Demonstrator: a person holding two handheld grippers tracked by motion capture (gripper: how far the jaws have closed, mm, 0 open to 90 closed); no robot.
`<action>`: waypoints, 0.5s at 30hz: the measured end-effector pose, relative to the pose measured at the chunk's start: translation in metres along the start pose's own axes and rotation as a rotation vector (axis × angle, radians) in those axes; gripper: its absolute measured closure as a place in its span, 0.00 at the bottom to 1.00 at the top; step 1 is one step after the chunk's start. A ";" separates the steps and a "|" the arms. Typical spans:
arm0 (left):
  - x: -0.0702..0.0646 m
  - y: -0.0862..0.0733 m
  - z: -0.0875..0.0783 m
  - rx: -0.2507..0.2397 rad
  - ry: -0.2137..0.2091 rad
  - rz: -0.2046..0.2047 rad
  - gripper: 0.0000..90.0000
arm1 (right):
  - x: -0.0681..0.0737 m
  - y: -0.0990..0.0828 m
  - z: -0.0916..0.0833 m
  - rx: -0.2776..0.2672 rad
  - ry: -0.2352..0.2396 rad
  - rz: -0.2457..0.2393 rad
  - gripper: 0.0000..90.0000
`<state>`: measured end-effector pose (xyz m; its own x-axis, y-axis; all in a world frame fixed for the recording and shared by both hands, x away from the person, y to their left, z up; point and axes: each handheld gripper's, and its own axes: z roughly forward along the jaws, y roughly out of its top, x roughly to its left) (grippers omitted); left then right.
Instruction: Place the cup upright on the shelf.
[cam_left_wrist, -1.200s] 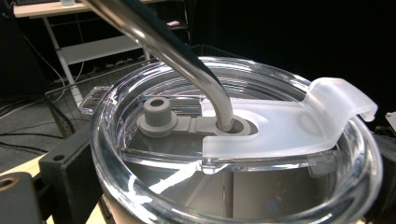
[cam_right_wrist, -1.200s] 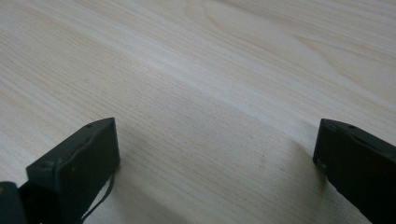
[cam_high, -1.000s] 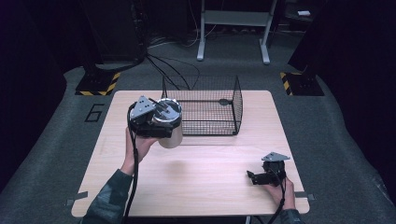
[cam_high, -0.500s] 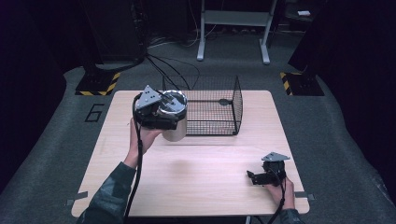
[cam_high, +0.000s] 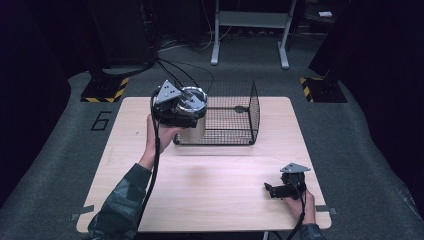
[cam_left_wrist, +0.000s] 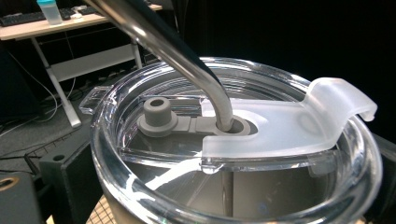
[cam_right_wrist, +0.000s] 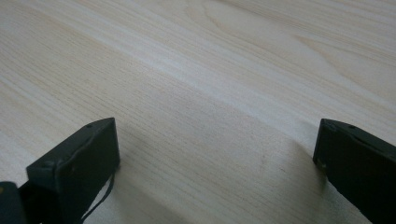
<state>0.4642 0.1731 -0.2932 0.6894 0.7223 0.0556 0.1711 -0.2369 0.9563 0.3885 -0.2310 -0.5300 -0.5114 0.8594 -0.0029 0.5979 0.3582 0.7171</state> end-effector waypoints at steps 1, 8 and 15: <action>0.001 0.002 0.001 0.000 0.002 0.006 0.04 | 0.000 0.000 0.000 0.000 0.000 0.000 0.00; 0.004 0.010 0.007 -0.003 -0.003 0.003 0.04 | 0.000 0.000 0.000 0.000 0.000 0.000 0.00; 0.002 0.022 0.015 -0.010 -0.002 0.017 0.04 | 0.000 0.000 0.000 0.000 0.000 0.000 0.00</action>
<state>0.4796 0.1595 -0.2766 0.6939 0.7166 0.0715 0.1524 -0.2431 0.9580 0.3885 -0.2310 -0.5300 -0.5115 0.8593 -0.0031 0.5976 0.3583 0.7172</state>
